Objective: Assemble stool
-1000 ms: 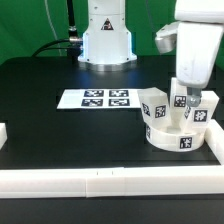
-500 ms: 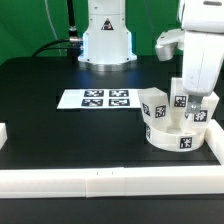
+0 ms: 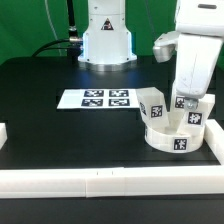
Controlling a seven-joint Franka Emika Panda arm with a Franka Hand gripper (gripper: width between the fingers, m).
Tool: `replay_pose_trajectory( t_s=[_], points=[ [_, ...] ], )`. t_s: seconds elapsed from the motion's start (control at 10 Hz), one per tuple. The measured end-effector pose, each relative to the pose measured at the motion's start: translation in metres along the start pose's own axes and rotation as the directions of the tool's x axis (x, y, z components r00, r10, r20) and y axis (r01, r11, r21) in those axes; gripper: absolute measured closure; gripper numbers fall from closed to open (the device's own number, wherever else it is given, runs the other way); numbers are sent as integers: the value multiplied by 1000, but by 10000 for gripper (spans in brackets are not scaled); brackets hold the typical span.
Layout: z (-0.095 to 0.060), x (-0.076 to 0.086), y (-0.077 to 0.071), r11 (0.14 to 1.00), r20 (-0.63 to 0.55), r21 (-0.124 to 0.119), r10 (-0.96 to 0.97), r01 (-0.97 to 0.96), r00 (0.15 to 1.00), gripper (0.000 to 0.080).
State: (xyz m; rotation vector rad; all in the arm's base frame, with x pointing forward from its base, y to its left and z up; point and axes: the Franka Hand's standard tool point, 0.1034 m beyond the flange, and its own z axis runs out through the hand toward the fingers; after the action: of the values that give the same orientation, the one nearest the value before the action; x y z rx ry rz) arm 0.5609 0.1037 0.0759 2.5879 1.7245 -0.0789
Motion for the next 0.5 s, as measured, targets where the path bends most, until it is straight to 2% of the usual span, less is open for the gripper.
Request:
replay_pose_trajectory(
  t_s=[0.3, 0.5],
  points=[
    [1, -9, 4, 955, -1, 20, 296, -296, 955, 463],
    [1, -9, 4, 903, -4, 23, 429, -428, 903, 462]
  ],
)
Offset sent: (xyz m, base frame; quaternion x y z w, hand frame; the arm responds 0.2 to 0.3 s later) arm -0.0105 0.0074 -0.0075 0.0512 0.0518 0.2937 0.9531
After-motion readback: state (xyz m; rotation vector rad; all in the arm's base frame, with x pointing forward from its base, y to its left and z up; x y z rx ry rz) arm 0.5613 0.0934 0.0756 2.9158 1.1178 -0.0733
